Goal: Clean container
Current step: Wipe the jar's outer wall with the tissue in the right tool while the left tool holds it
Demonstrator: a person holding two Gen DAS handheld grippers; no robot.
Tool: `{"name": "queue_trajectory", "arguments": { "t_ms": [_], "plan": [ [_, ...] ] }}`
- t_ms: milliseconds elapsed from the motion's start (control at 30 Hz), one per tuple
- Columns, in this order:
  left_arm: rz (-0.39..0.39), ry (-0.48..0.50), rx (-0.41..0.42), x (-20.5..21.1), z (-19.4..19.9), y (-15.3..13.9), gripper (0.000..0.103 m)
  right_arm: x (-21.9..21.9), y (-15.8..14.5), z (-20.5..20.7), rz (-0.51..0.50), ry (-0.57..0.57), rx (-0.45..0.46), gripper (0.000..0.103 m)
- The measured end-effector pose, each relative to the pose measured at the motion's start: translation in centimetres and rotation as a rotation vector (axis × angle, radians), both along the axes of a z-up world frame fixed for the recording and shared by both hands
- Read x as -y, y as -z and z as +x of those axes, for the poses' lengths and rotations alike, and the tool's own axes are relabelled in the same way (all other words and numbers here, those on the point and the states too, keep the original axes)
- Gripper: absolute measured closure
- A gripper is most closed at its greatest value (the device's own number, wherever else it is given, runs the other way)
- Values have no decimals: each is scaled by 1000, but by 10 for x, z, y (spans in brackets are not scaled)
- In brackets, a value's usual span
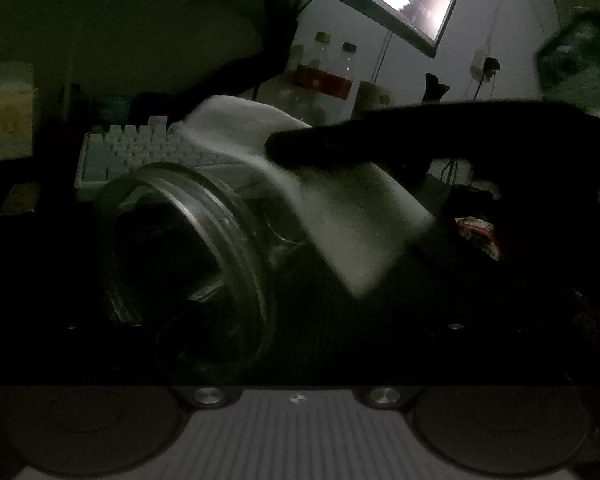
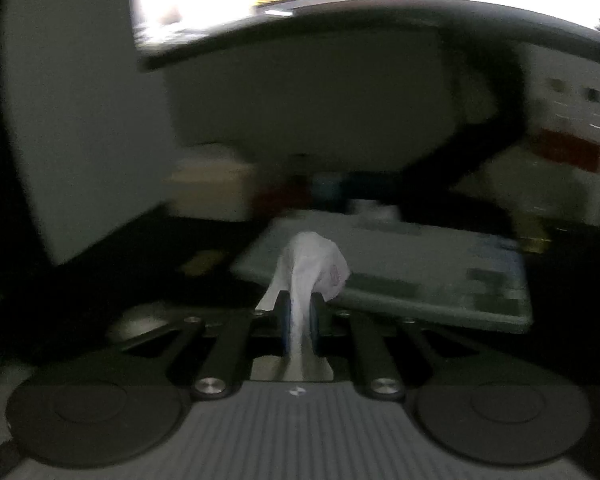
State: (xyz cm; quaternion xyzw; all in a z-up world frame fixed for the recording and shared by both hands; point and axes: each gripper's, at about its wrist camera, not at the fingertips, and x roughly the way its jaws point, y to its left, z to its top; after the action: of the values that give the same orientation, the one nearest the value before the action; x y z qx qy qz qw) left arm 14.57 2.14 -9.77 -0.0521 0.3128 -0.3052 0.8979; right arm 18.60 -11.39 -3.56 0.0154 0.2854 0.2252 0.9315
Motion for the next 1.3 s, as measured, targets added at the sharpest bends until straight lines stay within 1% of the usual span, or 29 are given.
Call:
{"name": "queue_trajectory", "arguments": {
  "t_ms": [33,100,133,167,233,300,367,433,500,567,633,767,833,900,967,1033,1100,1233,1300],
  "plan": [
    [1,2,0,1,1,0,0,5,3,8,22,43,-29,92],
    [7,10,1,3,2,0,0,9,5,11,75,63,-60,92],
    [9,13,2,4,2,0,0,6,4,7,70,45,-49,92],
    [9,15,1,4,2,0,0,1,1,1,67,1,-36,92],
    [4,18,-2,4,4,0,0,-4,-3,-8,107,-122,-37,92],
    [5,20,-4,4,5,0,0,-8,-6,-15,116,-192,-33,92],
    [14,20,-4,5,6,0,0,-8,-7,-16,85,-193,-18,92],
    [24,18,-2,6,6,0,0,-1,-6,-8,53,-111,-17,92],
    [42,16,5,9,6,0,0,10,-4,1,5,2,-26,92],
    [63,15,13,12,4,0,0,19,-2,6,25,55,-55,92],
    [80,14,18,14,4,1,0,20,-1,1,65,15,-59,92],
    [71,5,8,13,6,0,0,10,-4,-21,118,-157,-43,92],
    [65,3,1,14,6,-1,0,3,-5,-29,113,-205,-26,91],
    [84,0,12,18,5,0,0,1,-5,-28,96,-209,-15,91],
    [113,4,22,22,3,-1,0,2,-5,-23,101,-191,-28,92],
    [120,0,26,22,2,-1,0,4,-4,-21,102,-183,-29,92],
    [109,-5,23,21,2,0,0,5,-3,-20,100,-178,-25,92],
    [45,-16,-7,11,6,-1,0,7,-3,-21,105,-177,-24,92],
    [27,-14,-14,8,7,-1,0,7,-3,-20,106,-173,-22,91]
  ]
}}
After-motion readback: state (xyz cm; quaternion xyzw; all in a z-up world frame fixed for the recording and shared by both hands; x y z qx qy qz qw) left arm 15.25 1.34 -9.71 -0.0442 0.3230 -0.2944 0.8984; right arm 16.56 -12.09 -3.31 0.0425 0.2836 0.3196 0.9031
